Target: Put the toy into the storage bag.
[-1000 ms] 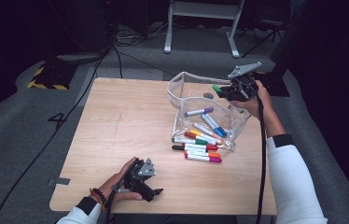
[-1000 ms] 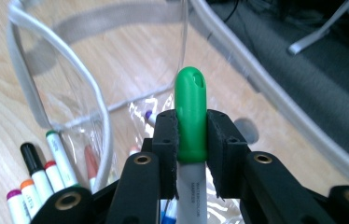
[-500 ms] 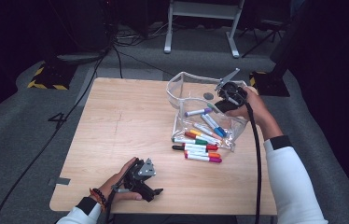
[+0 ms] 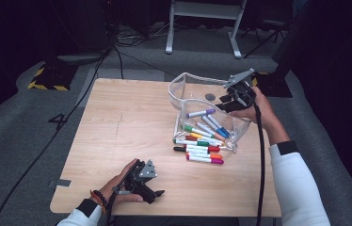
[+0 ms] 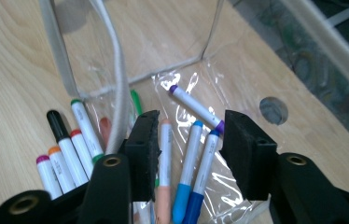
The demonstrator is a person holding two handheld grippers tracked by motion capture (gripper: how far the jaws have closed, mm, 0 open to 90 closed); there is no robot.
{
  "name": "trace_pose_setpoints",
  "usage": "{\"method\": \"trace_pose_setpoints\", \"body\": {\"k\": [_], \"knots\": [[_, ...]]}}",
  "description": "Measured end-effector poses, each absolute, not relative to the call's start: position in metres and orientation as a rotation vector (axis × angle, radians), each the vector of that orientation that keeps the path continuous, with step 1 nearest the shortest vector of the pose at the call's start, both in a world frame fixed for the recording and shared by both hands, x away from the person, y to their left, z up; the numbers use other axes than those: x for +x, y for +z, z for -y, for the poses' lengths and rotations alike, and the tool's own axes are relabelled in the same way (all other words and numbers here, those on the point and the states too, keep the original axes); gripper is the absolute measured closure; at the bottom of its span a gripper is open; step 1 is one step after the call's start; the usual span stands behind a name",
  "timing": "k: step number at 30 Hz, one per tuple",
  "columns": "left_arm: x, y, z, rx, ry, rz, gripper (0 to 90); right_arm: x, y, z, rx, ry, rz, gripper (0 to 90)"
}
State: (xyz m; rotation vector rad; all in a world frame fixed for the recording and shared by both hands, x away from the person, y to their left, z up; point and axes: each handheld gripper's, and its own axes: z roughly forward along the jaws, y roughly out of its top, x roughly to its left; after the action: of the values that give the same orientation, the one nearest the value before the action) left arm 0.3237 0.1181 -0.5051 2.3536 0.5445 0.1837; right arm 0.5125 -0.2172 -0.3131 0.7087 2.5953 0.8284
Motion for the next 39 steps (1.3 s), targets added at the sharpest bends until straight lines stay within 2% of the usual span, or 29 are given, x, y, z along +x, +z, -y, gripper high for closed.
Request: {"method": "trace_pose_setpoints", "body": {"k": [4,12,21,30,39], "knots": [[0.323,-0.505,-0.118,2.354,0.183,-0.546,3.4,0.5,-0.304,0.233,0.707,0.939,-2.519,51.3],[0.323,-0.505,-0.118,2.354,0.183,-0.546,3.4,0.468,-0.295,0.258,0.697,1.132,-2.422,47.4],[0.324,-0.505,-0.118,2.354,0.182,-0.545,3.4,0.426,-0.301,0.274,0.599,1.238,-2.399,47.0],[0.323,-0.505,-0.118,2.354,0.182,-0.545,3.4,0.389,-0.324,0.281,0.538,1.275,-2.392,43.5],[0.323,-0.505,-0.118,2.353,0.183,-0.547,3.3,0.372,-0.376,0.286,0.553,1.296,-2.423,44.2]]}}
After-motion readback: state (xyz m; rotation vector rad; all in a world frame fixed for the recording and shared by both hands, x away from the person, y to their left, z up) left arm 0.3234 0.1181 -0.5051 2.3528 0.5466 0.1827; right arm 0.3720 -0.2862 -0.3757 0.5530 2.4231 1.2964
